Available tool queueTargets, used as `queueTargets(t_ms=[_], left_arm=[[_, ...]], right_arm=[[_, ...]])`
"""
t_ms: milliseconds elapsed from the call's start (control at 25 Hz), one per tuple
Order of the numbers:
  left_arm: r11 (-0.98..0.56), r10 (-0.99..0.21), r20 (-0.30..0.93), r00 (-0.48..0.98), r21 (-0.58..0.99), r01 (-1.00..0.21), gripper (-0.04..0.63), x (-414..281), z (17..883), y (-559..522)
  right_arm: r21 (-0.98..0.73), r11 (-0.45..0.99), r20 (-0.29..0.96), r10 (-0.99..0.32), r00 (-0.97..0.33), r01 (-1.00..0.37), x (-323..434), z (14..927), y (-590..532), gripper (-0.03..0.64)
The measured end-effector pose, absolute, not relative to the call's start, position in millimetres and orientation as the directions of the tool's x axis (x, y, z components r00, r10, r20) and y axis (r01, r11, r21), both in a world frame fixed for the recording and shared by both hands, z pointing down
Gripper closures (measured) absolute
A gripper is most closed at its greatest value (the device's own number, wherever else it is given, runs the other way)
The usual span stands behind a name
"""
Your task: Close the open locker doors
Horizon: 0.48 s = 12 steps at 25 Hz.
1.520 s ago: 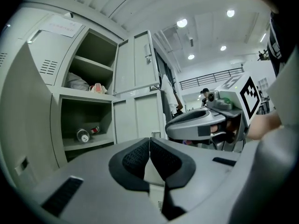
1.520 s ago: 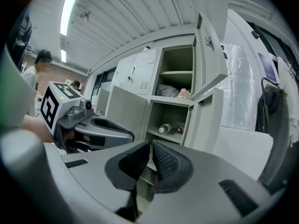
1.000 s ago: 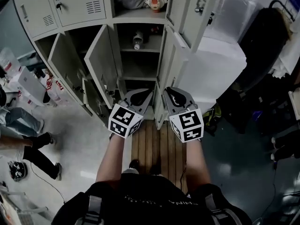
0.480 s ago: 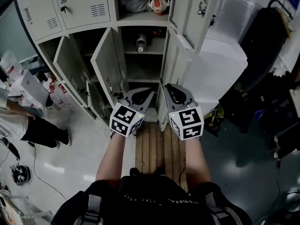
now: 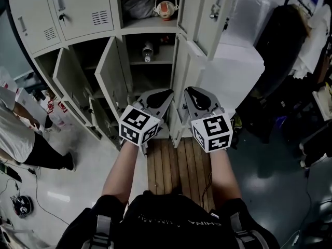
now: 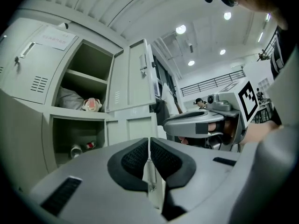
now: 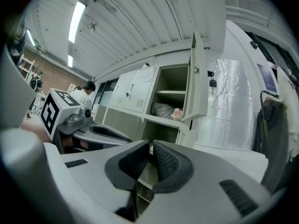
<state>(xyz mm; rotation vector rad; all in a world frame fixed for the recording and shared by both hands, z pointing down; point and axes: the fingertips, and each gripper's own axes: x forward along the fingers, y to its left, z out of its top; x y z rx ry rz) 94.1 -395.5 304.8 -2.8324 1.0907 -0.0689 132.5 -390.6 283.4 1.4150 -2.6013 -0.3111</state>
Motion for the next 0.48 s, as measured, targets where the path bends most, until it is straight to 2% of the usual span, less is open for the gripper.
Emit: queueTargets(t_ms=[200,320,480], left_arm=[[-0.786,-0.606,-0.029,0.795,-0.133,-0.604,0.567,122,272,-399],[-0.825,-0.555,-0.036,0.831,-0.108,-0.555,0.483,139,258,-399],[-0.825,-0.554,-0.04,0.831,-0.104,-0.555,0.48,152,245,-403]], right_arm=[[0.265,0.494,-0.012,-0.857,-0.516,-0.828,157,245,-395,0.572],[0.229,0.478,-0.048,-0.864,-0.501,-0.848,172,225,-402,0.565],[0.2,0.457,-0.087,-0.873,-0.48,-0.867,188,198,-408,0.488]])
